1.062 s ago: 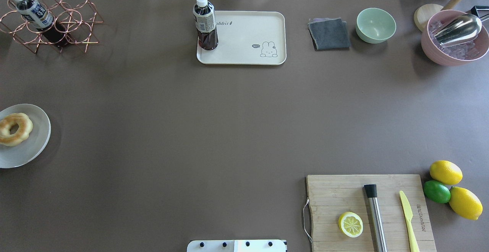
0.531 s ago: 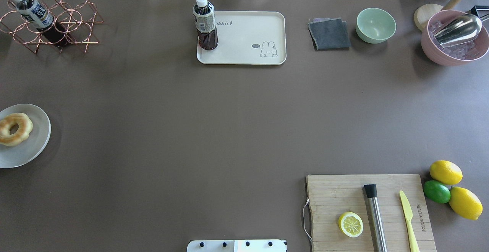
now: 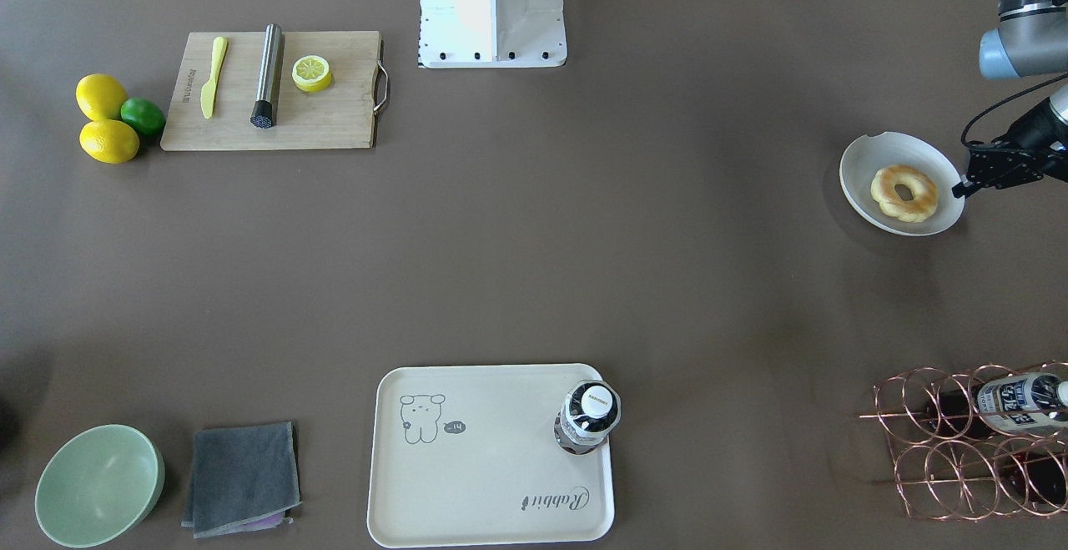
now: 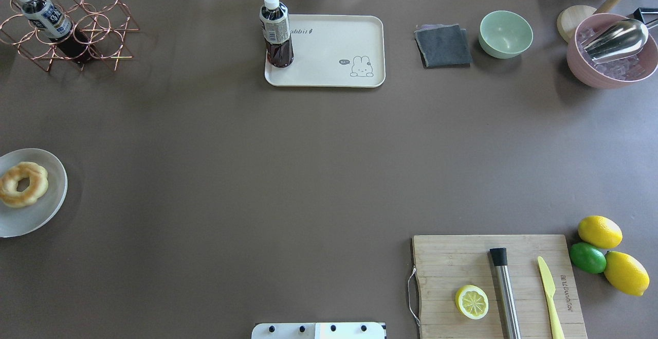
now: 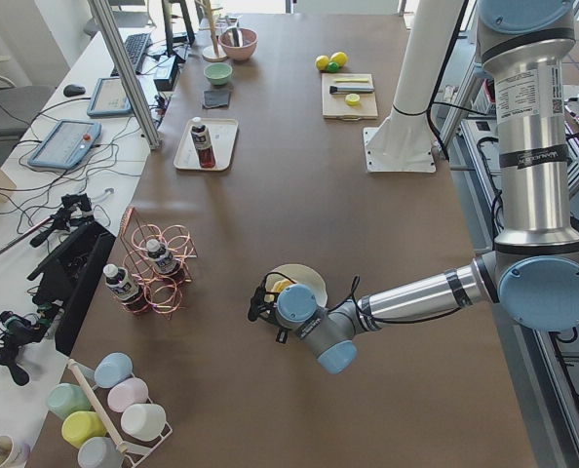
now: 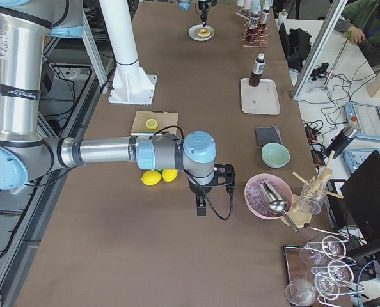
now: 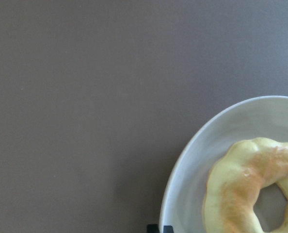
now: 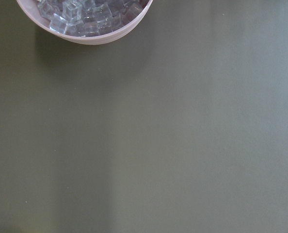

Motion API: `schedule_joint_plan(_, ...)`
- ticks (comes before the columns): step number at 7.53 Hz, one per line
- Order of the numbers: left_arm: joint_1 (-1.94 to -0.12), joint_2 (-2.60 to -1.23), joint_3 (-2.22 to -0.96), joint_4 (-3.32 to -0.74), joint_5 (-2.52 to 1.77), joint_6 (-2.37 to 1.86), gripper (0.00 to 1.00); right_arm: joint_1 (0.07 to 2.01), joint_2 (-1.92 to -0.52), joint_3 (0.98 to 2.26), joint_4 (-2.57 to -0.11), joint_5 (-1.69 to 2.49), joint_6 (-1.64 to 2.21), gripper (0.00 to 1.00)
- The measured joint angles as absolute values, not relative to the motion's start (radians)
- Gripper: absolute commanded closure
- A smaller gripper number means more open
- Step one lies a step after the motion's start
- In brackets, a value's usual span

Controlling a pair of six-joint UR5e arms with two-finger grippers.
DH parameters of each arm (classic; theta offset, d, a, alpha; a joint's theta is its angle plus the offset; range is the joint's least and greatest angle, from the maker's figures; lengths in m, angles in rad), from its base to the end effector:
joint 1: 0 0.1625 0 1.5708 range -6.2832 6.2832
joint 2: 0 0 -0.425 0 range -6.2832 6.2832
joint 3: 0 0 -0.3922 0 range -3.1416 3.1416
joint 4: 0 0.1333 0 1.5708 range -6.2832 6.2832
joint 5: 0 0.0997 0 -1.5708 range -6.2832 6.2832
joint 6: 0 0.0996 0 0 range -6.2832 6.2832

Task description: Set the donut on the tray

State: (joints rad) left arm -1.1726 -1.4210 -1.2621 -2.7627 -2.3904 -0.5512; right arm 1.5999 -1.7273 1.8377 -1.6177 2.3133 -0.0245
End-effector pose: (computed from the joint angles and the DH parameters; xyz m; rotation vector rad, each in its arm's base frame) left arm 0.1024 -0.3994 0.7401 0.2567 1.0082 0.1613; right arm 0.0784 -0.4256 0.6060 0.0804 -0.7404 -0.0192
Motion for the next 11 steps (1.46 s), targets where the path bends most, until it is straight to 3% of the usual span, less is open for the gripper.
schedule_joint_plan(4,-1.172,-1.455,-1.419,-2.734,-2.445,-0.782,1.00,1.592,-1.699,1.845,-1.617,2.317,0.044,0.00)
schedule_joint_plan(9,-1.086,-1.506,-1.852,-2.232,-2.369,-0.878,1.00,1.390,-1.585,1.964,-1.616,2.315,0.529,0.00)
schedule_joint_plan(11,-0.975,-1.612,-1.926,-2.108,-2.293,-1.008,1.00,1.238,-1.499,1.990,-1.571,2.285,0.816,0.00)
